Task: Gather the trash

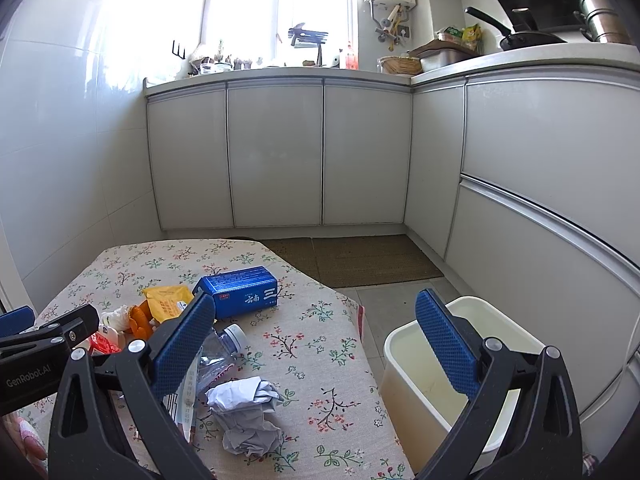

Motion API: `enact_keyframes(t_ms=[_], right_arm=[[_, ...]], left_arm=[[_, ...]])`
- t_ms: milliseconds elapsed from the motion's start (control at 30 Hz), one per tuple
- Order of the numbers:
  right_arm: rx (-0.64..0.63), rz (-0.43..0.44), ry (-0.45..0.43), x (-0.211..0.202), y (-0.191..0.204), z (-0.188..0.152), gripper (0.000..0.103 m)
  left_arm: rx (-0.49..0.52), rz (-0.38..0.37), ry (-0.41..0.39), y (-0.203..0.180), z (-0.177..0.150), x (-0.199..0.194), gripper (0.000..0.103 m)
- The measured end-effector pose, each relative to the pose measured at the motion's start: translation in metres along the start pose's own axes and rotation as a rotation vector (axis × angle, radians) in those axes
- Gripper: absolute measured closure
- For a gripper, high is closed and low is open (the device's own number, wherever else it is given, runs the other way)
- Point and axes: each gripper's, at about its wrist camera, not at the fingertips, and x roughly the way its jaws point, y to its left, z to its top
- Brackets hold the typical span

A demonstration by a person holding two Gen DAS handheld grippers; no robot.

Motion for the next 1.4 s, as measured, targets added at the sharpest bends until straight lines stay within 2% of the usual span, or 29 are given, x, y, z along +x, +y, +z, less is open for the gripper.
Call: enact_keyframes(t_ms=[400,600,700,833,933,967,1000,1067,1200,1267,1333,1400], right_arm=[[-0.003,0.0,0.006,0.0,0.0,0.0,0.006],[0.0,0.02,0.06,0.008,0.001,0.001,0.005],[0.017,0.055,0.165,0.023,0.0,-0.001,0.005],[0.049,0.079,0.321,0.049,-0.004,-0.01,0.006],[0.067,0.09,0.391,0.063,-0.008,-0.018,0.006],[0.077,0.098,0.413,0.067,-0.01,-0.021,0.006],[0.083,0.103,0.424,0.07,-0.012,-0.022,0.006],[0.095,0.111,0.437,0.075,-0.016,-0.023,0.006],[0.13,0.131,0.472,0.085,-0.023,-0.025,0.006],[0.156,0.148,0.506,0.092,-0.027,-0.029,0.006],[0.183,0.164,0.535,0.098,-0.03,-0.033,0.006],[0.207,0.175,0.562,0.104,-0.032,-0.036,0.006]], left_arm=[[0.001,0.001,0.006,0.002,-0.001,0.002,0.007],[0.0,0.014,0.037,0.007,-0.001,0.008,0.007],[-0.023,0.023,0.08,0.016,0.002,0.015,0.007],[-0.137,0.029,0.155,0.048,0.018,0.031,0.007],[-0.24,0.039,0.206,0.074,0.031,0.044,0.007],[-0.3,0.018,0.22,0.085,0.033,0.05,0.007],[-0.357,0.015,0.244,0.098,0.037,0.058,0.007],[-0.411,0.006,0.28,0.113,0.041,0.071,0.007],[-0.427,0.012,0.433,0.135,0.043,0.107,0.007],[-0.394,0.049,0.523,0.141,0.037,0.123,0.007],[-0.343,0.067,0.532,0.139,0.037,0.131,0.007],[-0.308,0.047,0.522,0.134,0.042,0.136,0.007]])
